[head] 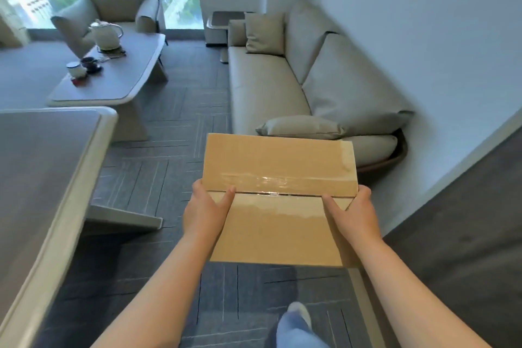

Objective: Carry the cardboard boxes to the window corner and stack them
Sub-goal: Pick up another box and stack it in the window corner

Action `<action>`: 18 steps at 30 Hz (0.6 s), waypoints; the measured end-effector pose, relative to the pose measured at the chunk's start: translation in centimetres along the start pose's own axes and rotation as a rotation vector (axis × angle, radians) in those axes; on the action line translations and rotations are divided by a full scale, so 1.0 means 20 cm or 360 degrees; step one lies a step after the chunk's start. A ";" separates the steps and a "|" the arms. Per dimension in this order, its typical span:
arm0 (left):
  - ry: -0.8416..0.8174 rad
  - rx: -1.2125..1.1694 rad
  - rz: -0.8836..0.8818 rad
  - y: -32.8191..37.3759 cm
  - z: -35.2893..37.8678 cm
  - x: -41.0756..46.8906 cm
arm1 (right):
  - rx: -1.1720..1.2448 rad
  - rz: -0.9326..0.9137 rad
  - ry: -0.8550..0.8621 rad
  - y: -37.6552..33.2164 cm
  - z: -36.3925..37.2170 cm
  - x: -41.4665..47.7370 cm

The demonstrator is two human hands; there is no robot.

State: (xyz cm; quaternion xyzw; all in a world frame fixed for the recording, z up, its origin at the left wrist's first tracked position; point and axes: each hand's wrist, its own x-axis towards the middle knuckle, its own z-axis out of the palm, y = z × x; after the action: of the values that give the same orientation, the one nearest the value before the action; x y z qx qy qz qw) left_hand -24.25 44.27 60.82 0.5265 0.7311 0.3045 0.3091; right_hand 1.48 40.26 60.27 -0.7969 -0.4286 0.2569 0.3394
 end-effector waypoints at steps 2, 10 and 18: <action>0.0087 -0.0009 -0.0048 0.01 -0.01 0.09 | 0.0009 -0.0073 -0.0078 -0.08 0.06 0.15; 0.0418 -0.0041 -0.0237 0.14 -0.01 0.39 | -0.0008 -0.0304 -0.0372 -0.39 0.26 0.69; 0.0632 -0.0042 -0.0406 0.13 -0.12 0.71 | -0.0007 -0.0523 -0.0588 -0.74 0.57 1.03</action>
State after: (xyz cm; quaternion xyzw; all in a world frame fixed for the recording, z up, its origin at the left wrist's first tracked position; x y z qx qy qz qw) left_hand -28.15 58.21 62.45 0.3557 0.8340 0.3702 0.2022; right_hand -3.72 67.50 61.83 -0.6568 -0.6077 0.3388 0.2907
